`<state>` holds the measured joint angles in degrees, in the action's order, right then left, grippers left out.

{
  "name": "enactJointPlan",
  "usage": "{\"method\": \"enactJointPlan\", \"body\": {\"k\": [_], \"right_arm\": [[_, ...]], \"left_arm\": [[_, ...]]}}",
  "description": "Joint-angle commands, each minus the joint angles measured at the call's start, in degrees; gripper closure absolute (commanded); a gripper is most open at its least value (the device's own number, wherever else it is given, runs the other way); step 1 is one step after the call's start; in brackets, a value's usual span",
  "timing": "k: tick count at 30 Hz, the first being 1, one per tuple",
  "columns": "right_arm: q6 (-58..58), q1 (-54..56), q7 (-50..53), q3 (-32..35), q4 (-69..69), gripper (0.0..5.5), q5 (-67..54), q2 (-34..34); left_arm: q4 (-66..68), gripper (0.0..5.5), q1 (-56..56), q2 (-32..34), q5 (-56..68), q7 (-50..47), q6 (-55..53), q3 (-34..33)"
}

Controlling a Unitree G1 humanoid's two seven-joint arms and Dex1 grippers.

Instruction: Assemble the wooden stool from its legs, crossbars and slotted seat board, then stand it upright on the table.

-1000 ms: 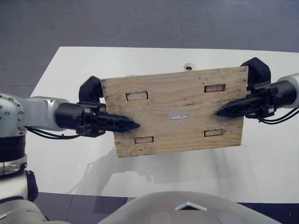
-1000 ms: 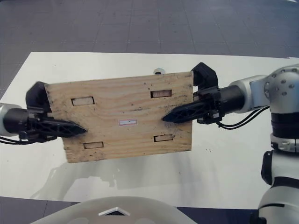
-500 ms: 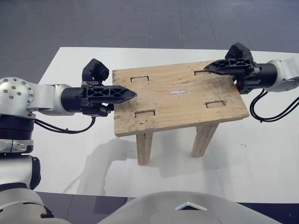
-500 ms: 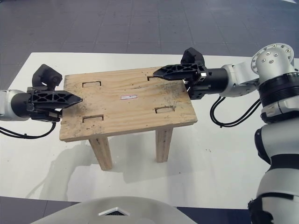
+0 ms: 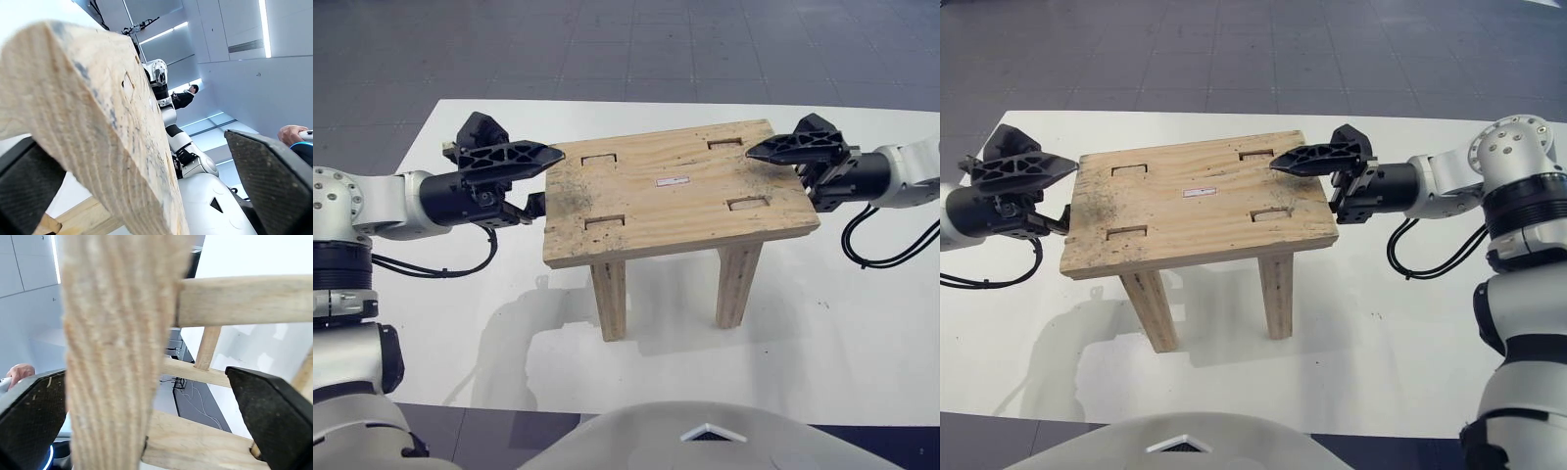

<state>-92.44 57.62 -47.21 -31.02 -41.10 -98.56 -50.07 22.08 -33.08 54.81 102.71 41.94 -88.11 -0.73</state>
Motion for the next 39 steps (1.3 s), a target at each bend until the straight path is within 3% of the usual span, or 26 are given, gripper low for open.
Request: {"method": "enactJointPlan", "body": {"k": [1, 7, 14, 18, 26, 32, 39], "right_arm": [[-0.05, -0.59, -0.99, 1.99, 0.2, 0.0, 3.27, -0.81], [-0.05, -1.13, -7.62, 4.94, 1.59, 0.0, 10.05, -4.92], [-0.03, -2.33, -15.38, 9.46, 2.46, 0.0, 20.37, -6.59], [-0.03, -2.48, -17.29, 11.77, 3.16, 0.0, 24.11, -5.35], [-0.05, -3.49, -19.17, 13.38, 6.19, 0.0, 26.51, -4.33], [-0.05, -5.0, -19.62, 13.25, 7.93, 0.0, 26.96, -3.43], [-0.05, -4.94, -19.29, 13.26, 8.05, 0.0, 27.28, -1.81]], "left_arm": [[-0.47, 0.02, 0.74, 0.52, -2.42, 1.57, -2.31, -2.87], [0.04, 0.02, 0.14, 4.24, -0.92, 5.49, -3.53, -10.14], [-1.88, 0.02, 3.27, 4.76, -0.49, 0.85, 1.08, -19.21], [-6.14, 0.02, 7.54, 1.74, -2.06, -3.41, 1.41, -17.05], [-8.63, 0.02, 10.58, -1.1, -20.11, -3.58, 4.86, -11.63], [-3.41, 0.02, 2.43, -4.02, -30.28, 3.76, 7.76, -6.21], [1.73, 0.02, -10.21, -13.7, -36.93, 8.23, 7.85, -2.45]]}}
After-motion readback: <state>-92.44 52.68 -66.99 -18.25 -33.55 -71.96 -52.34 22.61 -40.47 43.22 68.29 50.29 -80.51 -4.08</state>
